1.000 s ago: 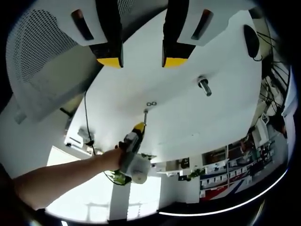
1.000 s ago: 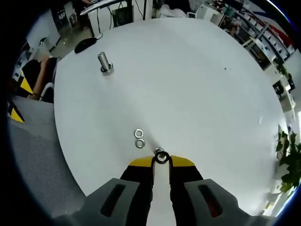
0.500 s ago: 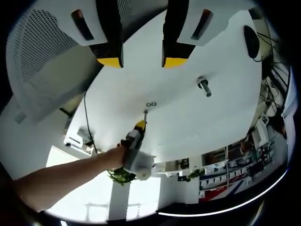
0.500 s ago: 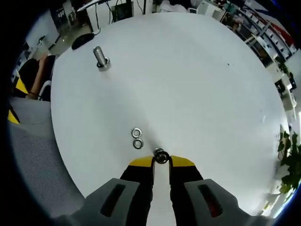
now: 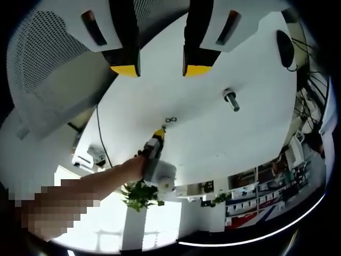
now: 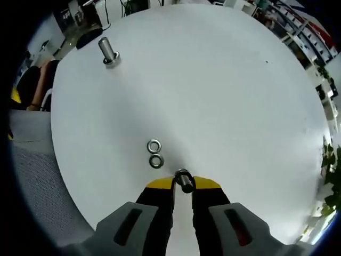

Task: Place the washer onto the threaded stud by aligning its center hole with the stud, sliding it down to the base, and recovering from edge contact or off-axis alignment until the washer reaches the visible bottom stop.

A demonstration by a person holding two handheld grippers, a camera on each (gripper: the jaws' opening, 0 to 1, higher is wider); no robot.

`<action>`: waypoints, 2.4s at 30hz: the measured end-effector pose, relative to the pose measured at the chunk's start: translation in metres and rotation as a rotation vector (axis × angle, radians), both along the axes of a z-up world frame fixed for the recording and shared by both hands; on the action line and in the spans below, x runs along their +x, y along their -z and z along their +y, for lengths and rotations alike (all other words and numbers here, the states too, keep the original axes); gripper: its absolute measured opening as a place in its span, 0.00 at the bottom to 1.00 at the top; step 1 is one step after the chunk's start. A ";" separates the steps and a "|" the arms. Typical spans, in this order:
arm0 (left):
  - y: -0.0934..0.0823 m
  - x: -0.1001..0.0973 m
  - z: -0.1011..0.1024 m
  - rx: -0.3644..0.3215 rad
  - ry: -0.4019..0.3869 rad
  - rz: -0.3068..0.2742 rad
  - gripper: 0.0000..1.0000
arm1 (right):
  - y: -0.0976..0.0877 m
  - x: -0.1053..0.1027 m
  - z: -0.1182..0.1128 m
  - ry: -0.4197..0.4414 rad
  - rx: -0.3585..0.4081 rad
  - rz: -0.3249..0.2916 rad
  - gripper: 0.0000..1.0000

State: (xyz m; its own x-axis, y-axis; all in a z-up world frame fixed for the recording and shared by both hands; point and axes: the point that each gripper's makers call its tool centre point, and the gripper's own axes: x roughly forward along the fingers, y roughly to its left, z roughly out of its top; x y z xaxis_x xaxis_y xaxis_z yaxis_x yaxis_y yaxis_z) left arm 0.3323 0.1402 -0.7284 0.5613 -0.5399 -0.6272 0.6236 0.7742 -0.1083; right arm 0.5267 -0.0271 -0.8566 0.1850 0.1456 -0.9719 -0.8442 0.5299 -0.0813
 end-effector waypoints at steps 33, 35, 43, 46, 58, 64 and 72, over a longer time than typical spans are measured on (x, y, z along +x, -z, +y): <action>0.001 0.000 0.002 0.003 -0.004 0.008 0.30 | 0.001 -0.006 -0.008 0.008 0.003 0.000 0.17; 0.001 0.000 0.002 0.004 -0.004 0.009 0.30 | 0.001 -0.008 -0.009 0.013 0.008 0.000 0.17; 0.002 0.000 0.002 0.008 -0.006 0.009 0.30 | 0.000 -0.020 -0.010 0.020 0.027 0.008 0.18; 0.001 0.000 0.003 0.008 -0.007 0.008 0.30 | -0.001 -0.026 -0.001 0.033 0.065 0.018 0.17; 0.002 0.000 0.003 0.018 -0.006 0.008 0.30 | 0.005 -0.029 0.031 -0.004 0.098 0.017 0.18; 0.002 0.000 0.002 0.017 -0.004 0.009 0.30 | 0.008 -0.025 0.034 -0.002 0.084 0.009 0.18; 0.002 0.000 0.002 0.016 -0.002 0.011 0.30 | 0.010 -0.021 0.032 0.022 0.079 0.007 0.19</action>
State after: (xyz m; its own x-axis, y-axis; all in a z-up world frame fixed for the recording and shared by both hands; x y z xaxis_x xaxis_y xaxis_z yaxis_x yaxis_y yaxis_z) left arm 0.3320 0.1419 -0.7308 0.5554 -0.5290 -0.6416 0.6214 0.7768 -0.1026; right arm 0.5062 0.0053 -0.8667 0.1820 0.2177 -0.9589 -0.8324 0.5532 -0.0324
